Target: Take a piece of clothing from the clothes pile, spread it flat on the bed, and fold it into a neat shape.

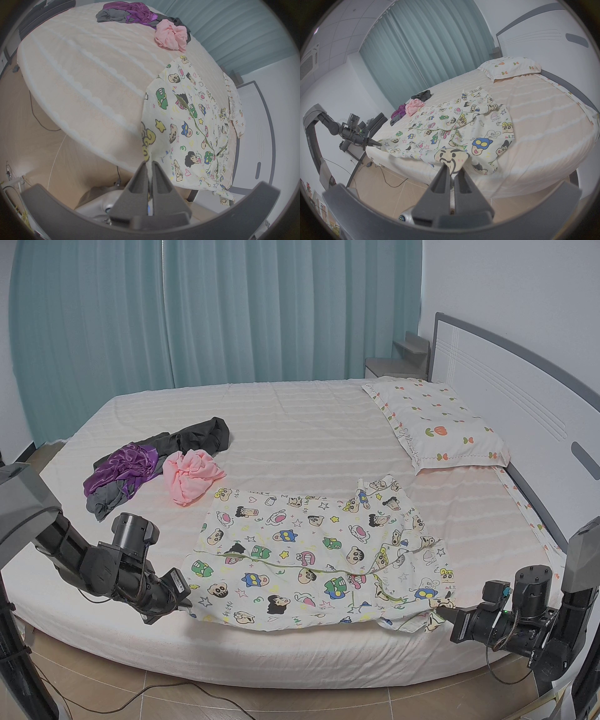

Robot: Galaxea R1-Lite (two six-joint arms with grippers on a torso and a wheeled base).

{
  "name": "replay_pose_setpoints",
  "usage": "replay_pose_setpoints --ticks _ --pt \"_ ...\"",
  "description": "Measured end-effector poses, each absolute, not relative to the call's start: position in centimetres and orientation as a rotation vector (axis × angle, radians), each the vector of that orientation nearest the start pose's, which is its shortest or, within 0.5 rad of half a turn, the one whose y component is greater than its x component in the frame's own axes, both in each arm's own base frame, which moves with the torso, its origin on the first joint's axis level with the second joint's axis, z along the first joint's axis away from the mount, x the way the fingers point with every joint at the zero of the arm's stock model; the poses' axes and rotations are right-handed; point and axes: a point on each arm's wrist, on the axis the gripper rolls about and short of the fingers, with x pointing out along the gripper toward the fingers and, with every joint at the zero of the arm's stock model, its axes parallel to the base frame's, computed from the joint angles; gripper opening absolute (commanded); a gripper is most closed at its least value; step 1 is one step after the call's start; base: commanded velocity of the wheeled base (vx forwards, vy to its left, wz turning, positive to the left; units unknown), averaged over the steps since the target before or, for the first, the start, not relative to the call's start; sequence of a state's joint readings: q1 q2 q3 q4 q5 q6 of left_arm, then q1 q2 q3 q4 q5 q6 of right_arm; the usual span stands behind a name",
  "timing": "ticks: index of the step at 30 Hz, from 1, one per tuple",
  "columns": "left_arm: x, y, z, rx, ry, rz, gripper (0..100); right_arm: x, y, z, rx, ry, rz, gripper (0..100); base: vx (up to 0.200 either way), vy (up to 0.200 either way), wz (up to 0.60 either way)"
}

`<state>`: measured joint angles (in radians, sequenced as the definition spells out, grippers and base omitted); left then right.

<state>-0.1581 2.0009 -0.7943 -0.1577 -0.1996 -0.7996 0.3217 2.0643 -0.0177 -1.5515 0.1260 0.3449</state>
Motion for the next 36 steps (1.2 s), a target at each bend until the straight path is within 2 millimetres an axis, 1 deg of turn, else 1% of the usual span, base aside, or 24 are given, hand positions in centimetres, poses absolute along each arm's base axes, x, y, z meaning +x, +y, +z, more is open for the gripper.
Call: replay_pose_setpoints --ticks 4,10,16,23,33,36 --pt "30.2 -5.3 5.4 -0.717 1.169 0.120 0 20.8 6.8 2.3 0.285 0.585 0.326 0 0.000 0.000 0.00" --pt "30.2 -5.0 5.7 -0.705 1.168 0.113 0 19.9 6.5 2.1 0.267 0.685 0.307 0 0.000 0.000 0.00" --pt "29.5 -4.8 5.3 -0.672 1.191 0.104 0 18.3 6.2 2.6 0.226 0.778 0.338 0 0.000 0.000 0.00" --pt "28.5 -4.7 4.8 -0.649 1.225 0.105 0 17.3 6.1 3.5 0.185 0.793 0.366 0 0.000 0.000 0.00" --pt "27.1 -4.4 4.5 -0.604 1.290 0.109 0 15.9 5.7 3.3 0.114 0.893 0.378 0 0.000 0.000 0.00" --pt "26.8 -4.4 4.5 -0.596 1.308 0.113 0 15.8 5.8 3.3 0.099 0.894 0.388 0 0.000 0.000 0.00"
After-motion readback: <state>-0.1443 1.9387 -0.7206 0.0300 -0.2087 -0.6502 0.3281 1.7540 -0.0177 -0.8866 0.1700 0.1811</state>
